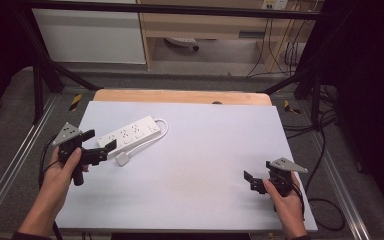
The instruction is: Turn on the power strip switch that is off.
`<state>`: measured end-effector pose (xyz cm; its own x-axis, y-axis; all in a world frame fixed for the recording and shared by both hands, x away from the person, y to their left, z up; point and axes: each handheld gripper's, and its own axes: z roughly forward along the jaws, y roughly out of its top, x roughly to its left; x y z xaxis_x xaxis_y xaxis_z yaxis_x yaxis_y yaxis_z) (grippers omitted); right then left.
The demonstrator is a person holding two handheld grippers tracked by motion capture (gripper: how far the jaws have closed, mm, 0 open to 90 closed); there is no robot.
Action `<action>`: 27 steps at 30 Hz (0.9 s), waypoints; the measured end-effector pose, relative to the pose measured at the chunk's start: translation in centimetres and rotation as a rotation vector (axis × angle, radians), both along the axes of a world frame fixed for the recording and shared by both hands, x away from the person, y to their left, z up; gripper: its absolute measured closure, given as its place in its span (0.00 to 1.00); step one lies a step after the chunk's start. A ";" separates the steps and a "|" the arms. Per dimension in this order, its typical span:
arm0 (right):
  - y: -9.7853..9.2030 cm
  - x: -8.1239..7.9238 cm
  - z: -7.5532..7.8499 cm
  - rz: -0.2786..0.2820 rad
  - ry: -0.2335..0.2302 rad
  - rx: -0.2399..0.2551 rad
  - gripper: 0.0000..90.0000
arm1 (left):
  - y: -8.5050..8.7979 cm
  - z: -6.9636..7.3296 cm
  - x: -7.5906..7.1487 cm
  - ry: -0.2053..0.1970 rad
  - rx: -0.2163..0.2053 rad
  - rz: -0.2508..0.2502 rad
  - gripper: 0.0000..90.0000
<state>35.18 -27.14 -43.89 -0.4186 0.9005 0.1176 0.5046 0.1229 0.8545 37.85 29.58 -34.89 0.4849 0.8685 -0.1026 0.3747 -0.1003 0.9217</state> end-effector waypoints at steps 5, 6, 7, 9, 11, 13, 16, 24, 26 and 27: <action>0.0 0.0 0.0 -0.002 0.002 0.002 0.03 | 0.7 -0.1 -0.8 -0.008 -0.006 0.003 0.09; 0.0 0.0 0.0 -0.002 0.002 0.002 0.03 | 0.9 -0.1 -1.0 -0.008 -0.009 0.004 0.09; 0.0 0.0 0.0 -0.001 0.002 0.002 0.03 | 1.0 -0.2 -1.2 -0.007 -0.006 0.005 0.09; 0.0 0.0 0.0 -0.002 0.002 0.001 0.03 | 1.3 -0.3 -1.5 -0.010 -0.004 0.005 0.09; 0.0 0.0 0.0 -0.003 0.002 0.002 0.03 | 1.7 -0.4 -1.9 -0.012 -0.001 0.009 0.09; 0.0 0.0 0.0 -0.003 0.002 0.002 0.03 | 2.1 -0.6 -2.2 -0.010 -0.002 0.011 0.09; 0.0 0.0 0.0 -0.003 0.003 0.001 0.03 | 2.6 -0.9 -2.7 -0.014 -0.003 0.013 0.09; 0.0 0.0 0.0 -0.003 0.003 0.004 0.03 | 3.3 -1.6 -3.7 -0.015 -0.002 0.020 0.09; 0.0 0.0 0.0 -0.004 0.003 0.004 0.03 | 3.4 -1.9 -3.9 -0.015 -0.001 0.017 0.09; 0.0 0.0 0.0 -0.004 0.003 0.005 0.03 | 3.4 -2.0 -4.0 -0.013 -0.002 0.018 0.09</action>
